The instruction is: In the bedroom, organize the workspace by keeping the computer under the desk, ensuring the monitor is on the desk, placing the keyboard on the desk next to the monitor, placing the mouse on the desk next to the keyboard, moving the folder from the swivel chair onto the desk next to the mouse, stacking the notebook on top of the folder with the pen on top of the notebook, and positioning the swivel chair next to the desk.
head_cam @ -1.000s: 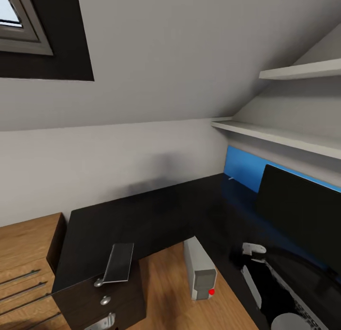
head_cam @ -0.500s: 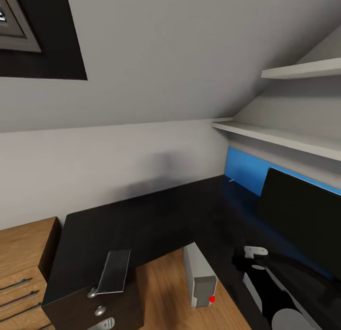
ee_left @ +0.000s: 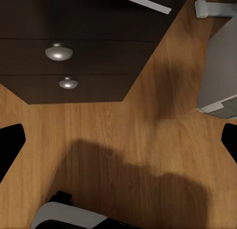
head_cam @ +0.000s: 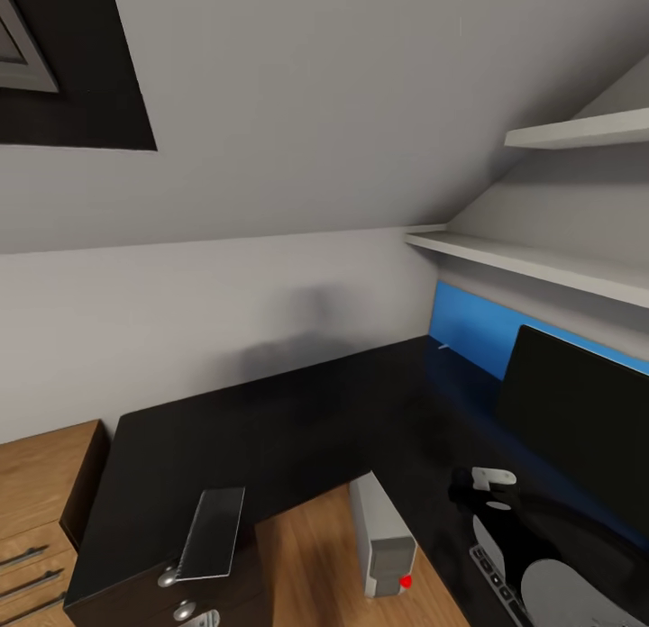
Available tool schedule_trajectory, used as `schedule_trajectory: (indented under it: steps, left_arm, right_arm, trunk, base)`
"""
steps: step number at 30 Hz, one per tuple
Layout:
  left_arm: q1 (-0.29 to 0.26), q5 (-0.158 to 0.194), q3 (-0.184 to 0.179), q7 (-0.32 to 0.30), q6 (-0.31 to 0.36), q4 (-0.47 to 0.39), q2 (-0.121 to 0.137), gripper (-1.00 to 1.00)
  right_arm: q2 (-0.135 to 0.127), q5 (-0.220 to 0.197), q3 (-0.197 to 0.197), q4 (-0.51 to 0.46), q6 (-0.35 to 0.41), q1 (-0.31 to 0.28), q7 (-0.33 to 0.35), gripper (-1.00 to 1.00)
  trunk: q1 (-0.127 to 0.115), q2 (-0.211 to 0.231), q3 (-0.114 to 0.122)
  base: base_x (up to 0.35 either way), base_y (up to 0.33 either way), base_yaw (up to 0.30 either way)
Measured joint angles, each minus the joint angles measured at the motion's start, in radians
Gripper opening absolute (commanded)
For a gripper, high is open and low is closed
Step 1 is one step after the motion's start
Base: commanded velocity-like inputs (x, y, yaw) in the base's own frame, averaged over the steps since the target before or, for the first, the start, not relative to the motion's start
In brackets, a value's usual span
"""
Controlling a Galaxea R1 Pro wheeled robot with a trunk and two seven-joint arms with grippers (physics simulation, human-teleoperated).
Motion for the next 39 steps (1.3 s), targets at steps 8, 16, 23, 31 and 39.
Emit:
schedule_trajectory:
  steps: [8, 16, 23, 31, 39]
  left_arm:
    - [0.0, 0.0, -0.008, -0.017, 0.0, 0.035, 0.0, 1.0]
    - [0.003, 0.002, -0.007, -0.046, 0.002, 0.102, 0.001, 1.0]
    - [0.005, 0.003, -0.007, -0.047, -0.002, 0.141, 0.002, 1.0]
    - [0.005, 0.002, -0.007, -0.046, -0.002, 0.16, 0.001, 1.0]
    - [0.005, 0.002, -0.007, -0.044, -0.002, 0.161, 0.001, 1.0]
  right_arm:
    - [-0.006, 0.0, 0.0, 0.038, -0.051, -0.011, 0.03, -1.0]
    - [-0.028, 0.0, 0.0, 0.064, -0.093, -0.012, 0.05, -1.0]
    - [-0.029, 0.0, 0.001, 0.067, -0.096, -0.01, 0.052, -1.0]
    - [-0.029, -0.001, 0.0, 0.065, -0.097, -0.01, 0.161, -1.0]
    - [-0.032, -0.001, 0.001, 0.062, -0.111, -0.01, 0.194, -1.0]
  trunk:
    - [0.0, 0.0, 0.0]
    - [0.0, 0.0, 0.0]
    - [0.023, -0.041, -0.017]
    - [0.054, -0.097, -0.042]
    - [0.084, -0.153, -0.068]
  base:
    - [0.006, 0.0, 0.0]
    - [0.0, 0.0, 0.0]
    - [0.0, 0.0, 0.0]
    - [0.0, 0.0, 0.0]
    - [0.0, 0.0, 0.0]
